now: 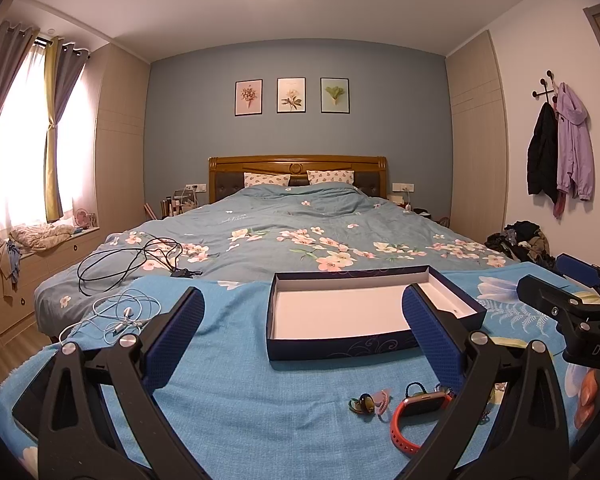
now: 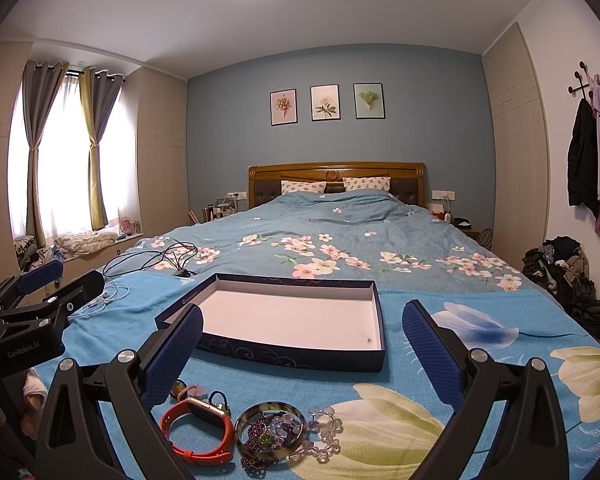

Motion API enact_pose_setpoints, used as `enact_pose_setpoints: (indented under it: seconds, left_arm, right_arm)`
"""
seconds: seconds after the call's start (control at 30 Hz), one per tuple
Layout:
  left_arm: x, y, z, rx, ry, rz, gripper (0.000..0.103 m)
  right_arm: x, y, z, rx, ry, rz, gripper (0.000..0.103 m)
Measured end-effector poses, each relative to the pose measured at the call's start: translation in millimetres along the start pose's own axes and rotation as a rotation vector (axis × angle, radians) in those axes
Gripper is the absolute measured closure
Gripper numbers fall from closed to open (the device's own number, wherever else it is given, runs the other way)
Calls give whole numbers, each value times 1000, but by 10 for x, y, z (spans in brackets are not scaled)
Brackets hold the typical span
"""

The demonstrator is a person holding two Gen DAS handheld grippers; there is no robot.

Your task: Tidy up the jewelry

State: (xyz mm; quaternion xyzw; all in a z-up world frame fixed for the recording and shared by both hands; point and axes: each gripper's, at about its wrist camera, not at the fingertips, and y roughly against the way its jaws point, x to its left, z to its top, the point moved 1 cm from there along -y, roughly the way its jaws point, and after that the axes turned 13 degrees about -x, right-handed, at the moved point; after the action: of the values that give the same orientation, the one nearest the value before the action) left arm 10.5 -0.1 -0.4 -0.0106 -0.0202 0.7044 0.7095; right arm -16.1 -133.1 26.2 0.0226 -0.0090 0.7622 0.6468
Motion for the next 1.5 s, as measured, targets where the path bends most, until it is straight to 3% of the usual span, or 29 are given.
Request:
enact_pose_setpoints:
  seconds: [1.5]
  left_arm:
    - [-5,-8,-52,21,0,-18,6]
  right_arm:
    - [-42,3,-34,20,-7,1,7]
